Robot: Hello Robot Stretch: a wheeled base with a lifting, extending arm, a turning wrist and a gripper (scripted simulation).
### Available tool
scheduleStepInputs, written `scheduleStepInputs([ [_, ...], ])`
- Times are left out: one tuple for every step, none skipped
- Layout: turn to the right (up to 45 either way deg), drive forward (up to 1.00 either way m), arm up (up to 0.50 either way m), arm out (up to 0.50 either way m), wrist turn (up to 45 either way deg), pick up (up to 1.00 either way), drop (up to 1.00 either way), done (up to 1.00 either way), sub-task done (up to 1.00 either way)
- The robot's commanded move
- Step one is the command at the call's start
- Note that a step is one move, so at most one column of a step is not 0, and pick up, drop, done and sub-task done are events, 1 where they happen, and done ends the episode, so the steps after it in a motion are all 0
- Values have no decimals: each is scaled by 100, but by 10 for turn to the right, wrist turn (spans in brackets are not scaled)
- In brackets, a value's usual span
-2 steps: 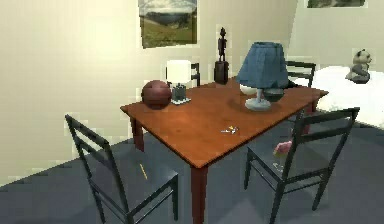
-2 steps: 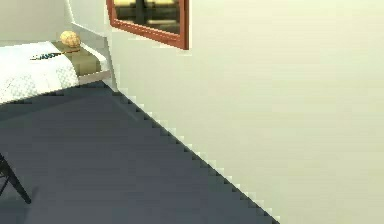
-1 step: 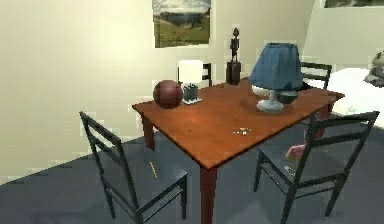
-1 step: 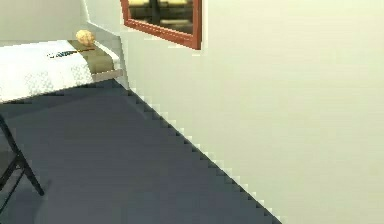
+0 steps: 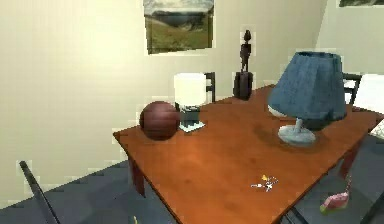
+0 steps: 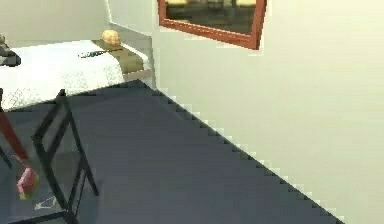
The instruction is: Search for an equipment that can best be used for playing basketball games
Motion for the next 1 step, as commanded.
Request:
scheduleStepInputs([
  [0, 0, 0, 0, 0, 0, 0, 100, 0],
])
